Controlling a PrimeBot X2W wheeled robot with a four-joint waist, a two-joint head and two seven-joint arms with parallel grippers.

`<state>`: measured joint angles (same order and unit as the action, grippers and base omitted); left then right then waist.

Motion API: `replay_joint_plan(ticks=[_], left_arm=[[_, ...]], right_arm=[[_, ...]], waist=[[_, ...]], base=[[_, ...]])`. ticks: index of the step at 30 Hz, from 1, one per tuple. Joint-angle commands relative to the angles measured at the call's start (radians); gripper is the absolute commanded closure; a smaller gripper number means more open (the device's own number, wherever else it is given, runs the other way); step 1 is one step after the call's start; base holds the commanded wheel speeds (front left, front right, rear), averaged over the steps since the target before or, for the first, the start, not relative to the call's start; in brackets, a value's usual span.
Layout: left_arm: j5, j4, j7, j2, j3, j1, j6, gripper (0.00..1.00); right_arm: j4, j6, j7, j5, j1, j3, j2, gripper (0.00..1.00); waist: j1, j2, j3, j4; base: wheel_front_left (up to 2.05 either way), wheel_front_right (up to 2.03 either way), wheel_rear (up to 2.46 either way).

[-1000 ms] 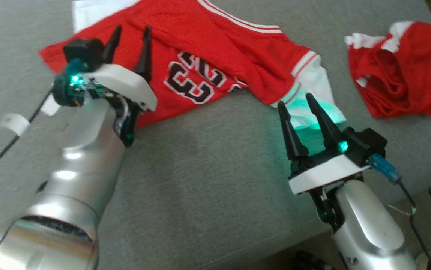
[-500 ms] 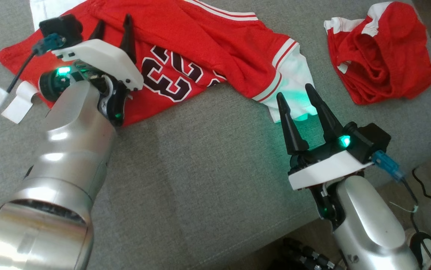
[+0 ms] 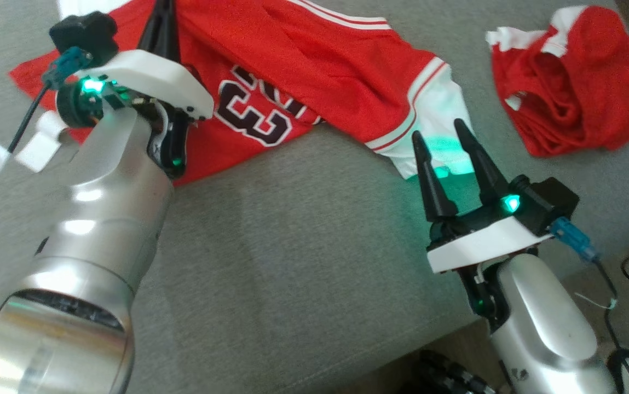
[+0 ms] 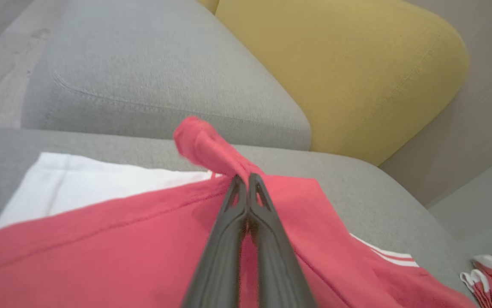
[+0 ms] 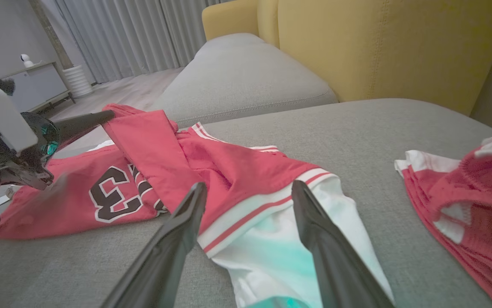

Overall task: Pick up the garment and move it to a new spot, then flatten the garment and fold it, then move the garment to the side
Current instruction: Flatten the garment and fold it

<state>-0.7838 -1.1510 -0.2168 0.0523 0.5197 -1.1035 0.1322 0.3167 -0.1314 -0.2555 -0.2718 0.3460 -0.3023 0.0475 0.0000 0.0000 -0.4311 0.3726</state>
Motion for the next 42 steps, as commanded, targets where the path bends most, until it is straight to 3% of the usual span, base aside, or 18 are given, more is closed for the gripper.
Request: replay_joint_plan(ticks=[1,6,14,24,26,27,31,37,42], left_arm=[[-0.005,0.043,-0.024,0.034,-0.004,-0.029,-0.002,1.0],[-0.009,0.148,-0.044,0.066,-0.032,0.005,-0.002,1.0],[0.018,0.392,-0.045,0.085,-0.211,0.25,-0.002,1.0],[0.085,0.465,-0.045,0.022,-0.354,0.657,-0.002,0.98],[0.104,0.469,-0.045,0.011,-0.391,0.721,-0.002,0.53],[0.121,0.47,-0.045,0.008,-0.412,0.749,-0.003,0.0],[0.206,0.485,-0.045,0.002,-0.455,0.817,-0.018,0.0],[0.451,0.562,-0.045,0.0,-0.49,0.92,-0.085,0.0],[0.625,0.641,-0.045,0.009,-0.487,0.986,-0.114,0.0]], right_arm=[[-0.027,0.001,-0.006,0.002,0.006,-0.004,0.003,0.0],[-0.01,0.001,-0.006,0.021,-0.002,0.029,0.003,0.0],[0.062,0.001,-0.006,0.044,-0.061,0.071,0.003,0.0],[0.138,0.001,-0.006,0.04,-0.153,0.088,0.003,0.0],[0.148,0.001,-0.006,0.041,-0.164,0.087,0.003,0.0],[0.153,0.001,-0.006,0.041,-0.168,0.086,0.003,0.0],[0.162,0.001,-0.006,0.04,-0.175,0.082,0.003,0.0],[0.163,0.001,-0.006,0.041,-0.178,0.086,0.003,0.0],[0.162,0.001,-0.006,0.043,-0.185,0.09,0.003,0.0]], waist=[[0.0,0.0,0.016,-0.028],[0.0,0.0,0.074,-0.121],[0.0,0.0,0.238,-0.303],[0.0,0.0,0.382,-0.393],[0.0,0.0,0.395,-0.395],[0.0,0.0,0.401,-0.395],[0.0,0.0,0.414,-0.39],[0.0,0.0,0.432,-0.381],[0.0,0.0,0.447,-0.378]], base=[[0.0,0.0,0.0],[0.0,0.0,0.0],[0.0,0.0,0.0],[0.0,0.0,0.0],[0.0,0.0,0.0],[0.0,0.0,0.0],[0.0,0.0,0.0],[0.0,0.0,0.0],[0.0,0.0,0.0]])
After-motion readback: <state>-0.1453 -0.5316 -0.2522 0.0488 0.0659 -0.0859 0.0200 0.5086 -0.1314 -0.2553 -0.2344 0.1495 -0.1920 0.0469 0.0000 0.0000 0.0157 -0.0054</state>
